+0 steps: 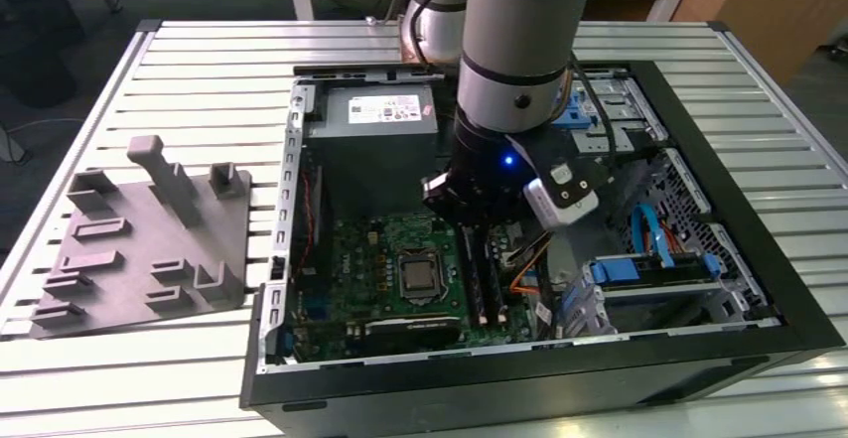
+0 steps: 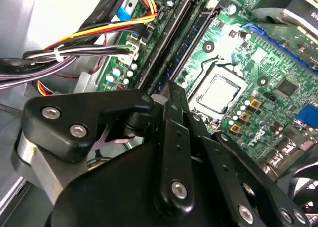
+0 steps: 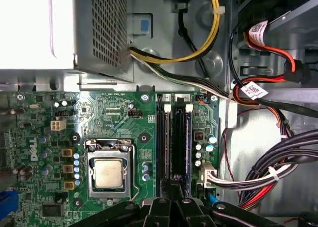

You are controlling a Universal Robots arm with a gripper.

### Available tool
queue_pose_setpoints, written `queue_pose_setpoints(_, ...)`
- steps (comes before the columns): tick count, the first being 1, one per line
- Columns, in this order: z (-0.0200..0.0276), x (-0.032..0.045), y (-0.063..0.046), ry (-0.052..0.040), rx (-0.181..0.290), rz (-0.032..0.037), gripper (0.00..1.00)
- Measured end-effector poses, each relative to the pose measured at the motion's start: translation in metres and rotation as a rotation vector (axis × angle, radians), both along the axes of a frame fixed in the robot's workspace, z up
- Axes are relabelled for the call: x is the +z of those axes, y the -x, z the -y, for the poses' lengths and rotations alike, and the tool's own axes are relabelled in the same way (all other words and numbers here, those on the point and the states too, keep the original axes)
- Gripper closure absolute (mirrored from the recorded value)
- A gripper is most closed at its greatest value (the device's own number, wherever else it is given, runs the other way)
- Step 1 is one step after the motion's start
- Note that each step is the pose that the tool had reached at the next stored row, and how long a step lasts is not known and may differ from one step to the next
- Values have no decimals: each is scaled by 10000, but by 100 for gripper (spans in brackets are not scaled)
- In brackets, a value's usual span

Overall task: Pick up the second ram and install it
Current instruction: 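Press down the second ram until it locks into place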

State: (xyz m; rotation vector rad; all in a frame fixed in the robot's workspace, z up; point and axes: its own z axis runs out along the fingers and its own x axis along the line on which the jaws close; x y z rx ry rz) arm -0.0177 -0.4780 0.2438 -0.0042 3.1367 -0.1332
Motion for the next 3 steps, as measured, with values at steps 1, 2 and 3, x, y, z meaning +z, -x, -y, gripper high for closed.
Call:
queue_pose_setpoints(1,0,0,0,1,0,0,90)
queue_pose_setpoints(2,0,1,0,0,0,0,90)
queue_pose_setpoints(3,0,1,0,1,0,0,90)
